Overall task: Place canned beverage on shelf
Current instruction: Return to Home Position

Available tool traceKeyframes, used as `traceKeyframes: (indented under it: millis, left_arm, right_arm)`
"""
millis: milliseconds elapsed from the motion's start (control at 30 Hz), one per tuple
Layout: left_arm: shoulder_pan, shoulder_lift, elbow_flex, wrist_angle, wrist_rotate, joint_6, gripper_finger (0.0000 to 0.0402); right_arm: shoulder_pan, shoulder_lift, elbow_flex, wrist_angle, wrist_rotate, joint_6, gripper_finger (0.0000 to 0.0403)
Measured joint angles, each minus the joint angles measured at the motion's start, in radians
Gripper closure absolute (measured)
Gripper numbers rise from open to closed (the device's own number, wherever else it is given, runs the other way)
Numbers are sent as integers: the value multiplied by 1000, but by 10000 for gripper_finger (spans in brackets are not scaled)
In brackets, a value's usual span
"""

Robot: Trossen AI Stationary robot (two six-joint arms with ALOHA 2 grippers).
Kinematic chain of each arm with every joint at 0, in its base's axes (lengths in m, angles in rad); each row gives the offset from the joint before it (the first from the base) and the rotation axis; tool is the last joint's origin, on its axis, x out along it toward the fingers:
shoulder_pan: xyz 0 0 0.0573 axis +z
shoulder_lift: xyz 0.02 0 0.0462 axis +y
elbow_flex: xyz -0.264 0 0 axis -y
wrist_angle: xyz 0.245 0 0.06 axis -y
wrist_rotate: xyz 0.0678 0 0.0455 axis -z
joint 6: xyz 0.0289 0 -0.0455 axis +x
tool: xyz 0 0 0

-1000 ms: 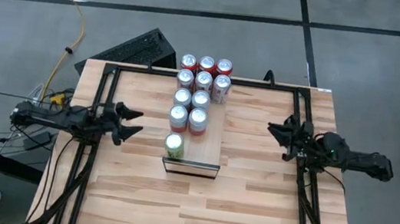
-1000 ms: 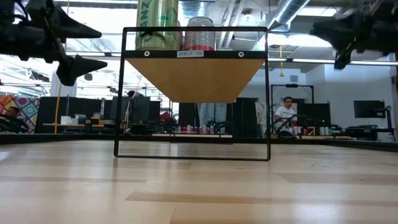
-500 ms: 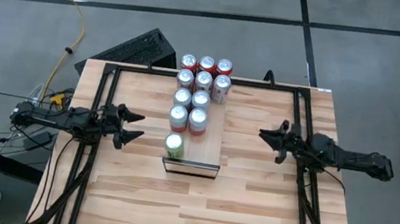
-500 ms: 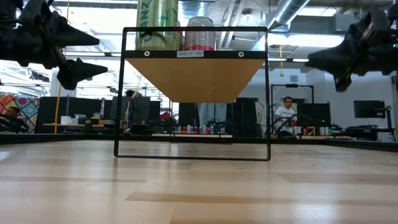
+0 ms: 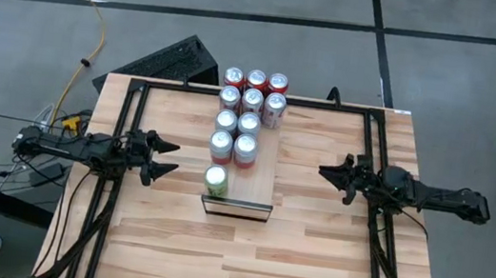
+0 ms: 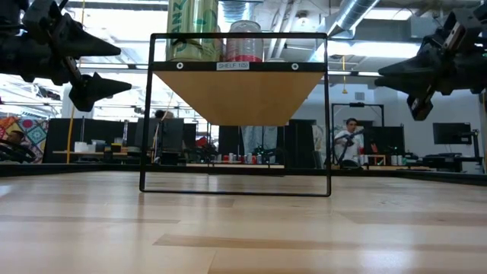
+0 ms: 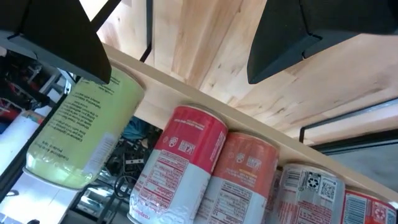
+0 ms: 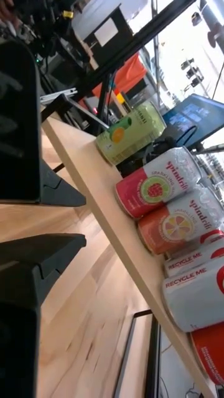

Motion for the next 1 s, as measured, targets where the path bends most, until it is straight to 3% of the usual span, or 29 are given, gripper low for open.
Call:
traceKeyframes:
  millis: [333, 1000]
  left_arm:
    - [0, 1, 6, -16, -58, 1, 38]
    - [0, 0, 13, -42, -24, 48, 38]
  right_arm:
    - [0, 0, 0, -1, 0, 0, 340]
    - [0, 0, -1, -2, 2, 0, 340]
